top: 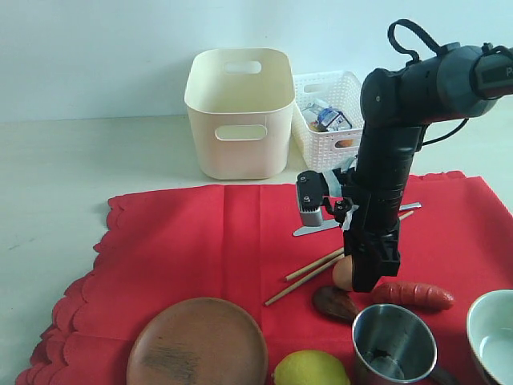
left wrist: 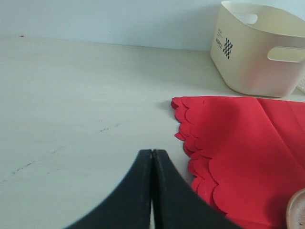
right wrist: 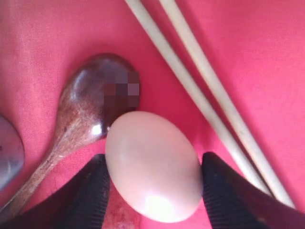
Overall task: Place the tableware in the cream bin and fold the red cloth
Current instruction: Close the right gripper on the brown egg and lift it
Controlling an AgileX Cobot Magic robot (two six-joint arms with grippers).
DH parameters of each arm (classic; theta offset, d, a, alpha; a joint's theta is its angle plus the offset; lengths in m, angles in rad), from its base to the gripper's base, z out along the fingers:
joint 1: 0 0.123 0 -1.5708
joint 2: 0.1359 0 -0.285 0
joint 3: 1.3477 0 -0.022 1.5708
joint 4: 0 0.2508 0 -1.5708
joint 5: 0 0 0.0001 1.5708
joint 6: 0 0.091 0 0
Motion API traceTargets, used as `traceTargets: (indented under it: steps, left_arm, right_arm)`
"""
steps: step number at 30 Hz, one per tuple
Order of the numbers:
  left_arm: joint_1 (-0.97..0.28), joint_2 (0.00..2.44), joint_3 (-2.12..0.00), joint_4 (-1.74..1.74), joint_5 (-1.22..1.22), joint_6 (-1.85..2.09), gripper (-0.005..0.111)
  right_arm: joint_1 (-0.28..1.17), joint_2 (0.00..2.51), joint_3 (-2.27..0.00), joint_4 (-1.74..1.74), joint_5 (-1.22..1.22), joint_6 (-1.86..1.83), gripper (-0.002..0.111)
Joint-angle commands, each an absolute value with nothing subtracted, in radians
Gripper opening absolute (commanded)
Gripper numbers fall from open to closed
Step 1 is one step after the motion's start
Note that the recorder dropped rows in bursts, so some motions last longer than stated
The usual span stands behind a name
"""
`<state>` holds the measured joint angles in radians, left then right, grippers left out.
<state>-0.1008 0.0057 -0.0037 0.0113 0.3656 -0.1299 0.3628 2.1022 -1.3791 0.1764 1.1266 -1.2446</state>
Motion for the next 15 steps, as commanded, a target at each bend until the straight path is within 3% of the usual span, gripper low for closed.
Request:
traceTargets:
  steps: [1, 15]
  left_arm:
    - [-0.098, 0.000, 0.000, 0.013, 0.358, -0.132, 0.000]
    - [-0.098, 0.000, 0.000, 0.013, 0.358, -0.132, 0.000]
  right_arm:
    - [0.366, 2.079, -1.373, 0.185, 1.130, -1.253, 0.000]
    - [0.366, 1.942, -1.375, 0.185, 1.107, -1.227, 0.000]
